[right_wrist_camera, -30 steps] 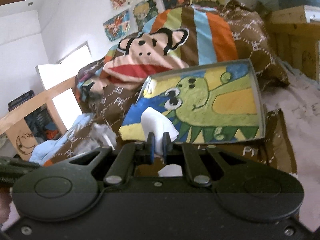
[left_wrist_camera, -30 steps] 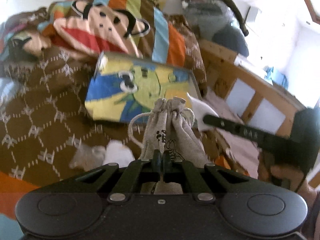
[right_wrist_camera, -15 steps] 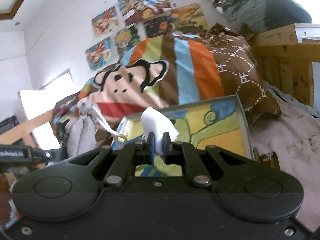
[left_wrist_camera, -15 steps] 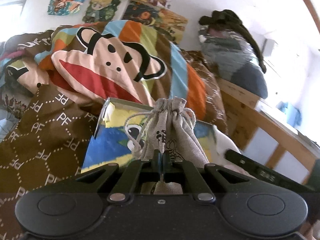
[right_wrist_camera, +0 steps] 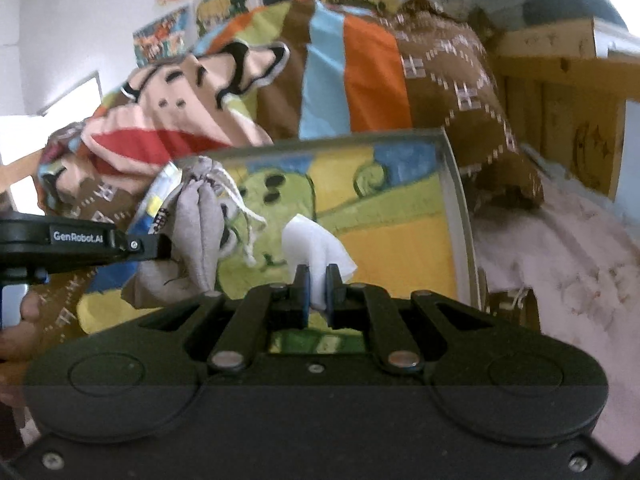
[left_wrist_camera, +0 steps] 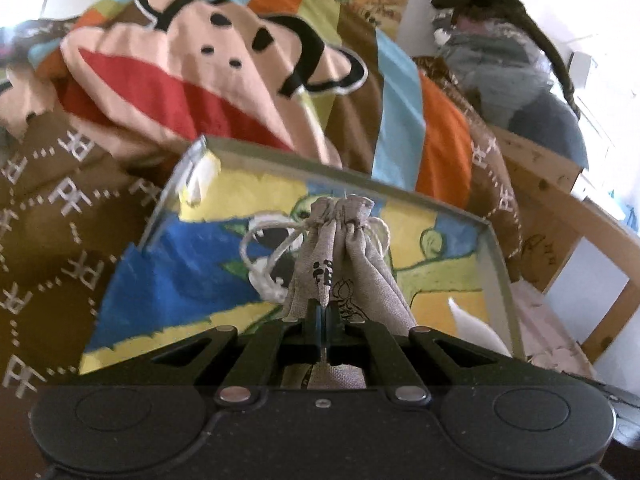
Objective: Organize soft objects
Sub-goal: 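Carry the grey pouch with the left gripper into the dinosaur tray and release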
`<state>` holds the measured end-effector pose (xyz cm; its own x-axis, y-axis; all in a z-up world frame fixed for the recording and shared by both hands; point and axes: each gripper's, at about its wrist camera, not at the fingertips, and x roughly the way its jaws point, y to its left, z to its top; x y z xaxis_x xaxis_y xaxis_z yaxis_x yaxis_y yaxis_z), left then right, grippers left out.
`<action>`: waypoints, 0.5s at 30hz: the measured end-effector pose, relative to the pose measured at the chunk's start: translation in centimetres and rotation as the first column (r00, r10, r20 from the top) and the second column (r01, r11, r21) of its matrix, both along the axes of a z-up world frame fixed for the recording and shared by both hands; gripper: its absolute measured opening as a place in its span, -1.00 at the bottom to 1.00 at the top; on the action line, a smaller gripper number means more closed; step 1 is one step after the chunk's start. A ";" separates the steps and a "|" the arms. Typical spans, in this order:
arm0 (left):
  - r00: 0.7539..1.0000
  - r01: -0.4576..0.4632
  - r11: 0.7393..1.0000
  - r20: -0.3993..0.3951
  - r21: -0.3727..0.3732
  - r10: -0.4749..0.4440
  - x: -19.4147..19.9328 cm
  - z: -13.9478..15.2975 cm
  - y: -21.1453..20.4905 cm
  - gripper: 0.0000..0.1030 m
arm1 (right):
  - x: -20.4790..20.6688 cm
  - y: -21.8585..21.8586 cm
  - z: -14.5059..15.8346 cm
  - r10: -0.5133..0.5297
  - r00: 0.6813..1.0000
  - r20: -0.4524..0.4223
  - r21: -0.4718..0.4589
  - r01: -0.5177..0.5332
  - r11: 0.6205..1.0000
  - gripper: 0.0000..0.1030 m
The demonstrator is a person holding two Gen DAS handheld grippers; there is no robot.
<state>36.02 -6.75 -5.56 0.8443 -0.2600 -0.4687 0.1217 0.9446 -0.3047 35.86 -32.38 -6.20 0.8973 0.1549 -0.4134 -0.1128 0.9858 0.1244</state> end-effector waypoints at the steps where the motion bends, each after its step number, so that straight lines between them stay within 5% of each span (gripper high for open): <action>1: 1.000 0.002 1.000 -0.012 -0.001 -0.002 0.2 -0.4 -0.2 -0.99 | 0.0 0.1 -1.2 0.000 1.000 -0.022 0.005 0.001 1.000 -0.94; 15: 0.996 0.022 0.997 -0.091 0.077 -0.015 0.2 -2.4 -0.8 -0.96 | 1.6 -0.2 -3.7 0.003 0.993 -0.116 -0.020 -0.005 1.000 -0.89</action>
